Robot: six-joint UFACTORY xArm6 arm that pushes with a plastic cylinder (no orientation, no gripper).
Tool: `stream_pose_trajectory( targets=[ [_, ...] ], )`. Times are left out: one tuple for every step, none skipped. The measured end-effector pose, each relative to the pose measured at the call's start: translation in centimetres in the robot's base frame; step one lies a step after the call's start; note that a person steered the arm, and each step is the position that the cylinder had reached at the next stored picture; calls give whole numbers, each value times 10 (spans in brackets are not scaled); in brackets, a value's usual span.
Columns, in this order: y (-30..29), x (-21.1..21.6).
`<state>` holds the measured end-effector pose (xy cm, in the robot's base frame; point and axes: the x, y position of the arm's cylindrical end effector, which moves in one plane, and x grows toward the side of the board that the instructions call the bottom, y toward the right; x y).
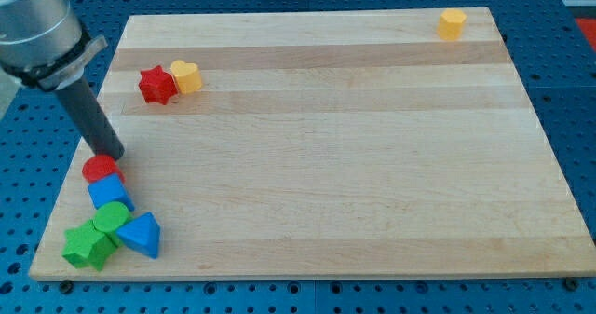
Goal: Slide the red star to the group of blocks
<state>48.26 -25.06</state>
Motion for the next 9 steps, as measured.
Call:
stream_pose_trajectory(
  targets=[
    [0,6],
    [-2,-26],
    [-9,-80],
    [-13,-138],
    [-13,-191],
    [1,-191],
    [5,-169],
    [6,-165],
    [15,-136]
  ],
)
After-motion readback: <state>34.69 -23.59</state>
